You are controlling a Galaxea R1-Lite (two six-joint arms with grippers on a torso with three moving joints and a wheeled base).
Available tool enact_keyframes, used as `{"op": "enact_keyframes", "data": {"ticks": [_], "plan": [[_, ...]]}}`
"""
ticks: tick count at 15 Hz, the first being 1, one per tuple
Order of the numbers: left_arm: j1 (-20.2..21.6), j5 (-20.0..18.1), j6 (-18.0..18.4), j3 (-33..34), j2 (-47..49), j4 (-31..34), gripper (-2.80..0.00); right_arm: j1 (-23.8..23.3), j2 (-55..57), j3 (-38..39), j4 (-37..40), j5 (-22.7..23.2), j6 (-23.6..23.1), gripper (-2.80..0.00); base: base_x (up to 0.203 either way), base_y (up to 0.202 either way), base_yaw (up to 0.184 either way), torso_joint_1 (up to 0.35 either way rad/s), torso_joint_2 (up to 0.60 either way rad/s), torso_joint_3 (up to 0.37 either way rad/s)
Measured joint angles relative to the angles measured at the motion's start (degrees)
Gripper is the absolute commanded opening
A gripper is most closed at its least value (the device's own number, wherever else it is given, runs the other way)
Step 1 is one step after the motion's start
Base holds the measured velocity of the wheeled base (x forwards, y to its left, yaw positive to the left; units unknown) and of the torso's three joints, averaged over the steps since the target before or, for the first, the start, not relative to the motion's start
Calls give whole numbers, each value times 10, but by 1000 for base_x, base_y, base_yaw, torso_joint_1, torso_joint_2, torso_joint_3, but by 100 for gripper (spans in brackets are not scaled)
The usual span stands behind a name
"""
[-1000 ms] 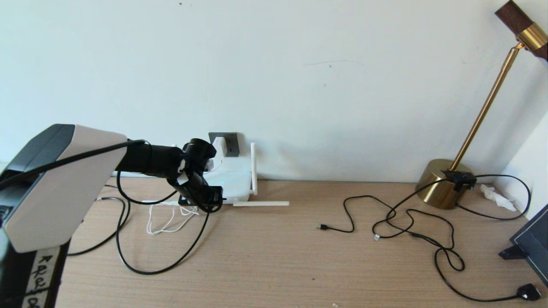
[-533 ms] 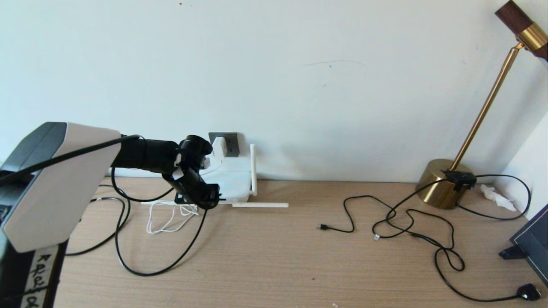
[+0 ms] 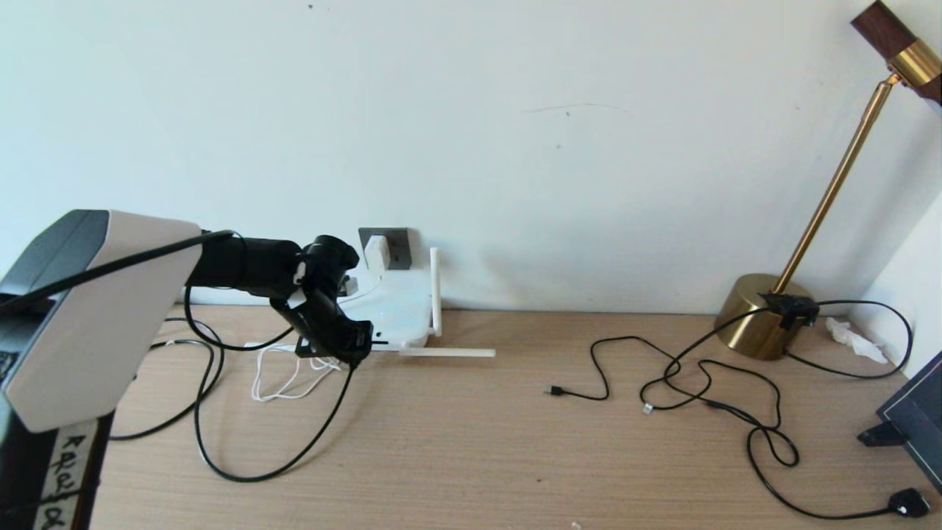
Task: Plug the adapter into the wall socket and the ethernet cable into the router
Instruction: Plug cable into router interface
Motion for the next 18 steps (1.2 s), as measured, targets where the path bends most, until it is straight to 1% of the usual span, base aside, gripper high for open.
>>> {"op": "enact_keyframes", "data": {"ticks": [2,4,8,18], "plan": [[0,-7,1,-15,-1,23,-280,0,0,0,0,0,0,-280,0,0,0,0,0,0],[1,-8,11,-33,2,41,-280,0,0,0,0,0,0,-280,0,0,0,0,0,0],[2,-7,14,-64,18,46,-280,0,0,0,0,0,0,-280,0,0,0,0,0,0],[4,-2,12,-71,34,52,-280,0,0,0,0,0,0,-280,0,0,0,0,0,0]]}}
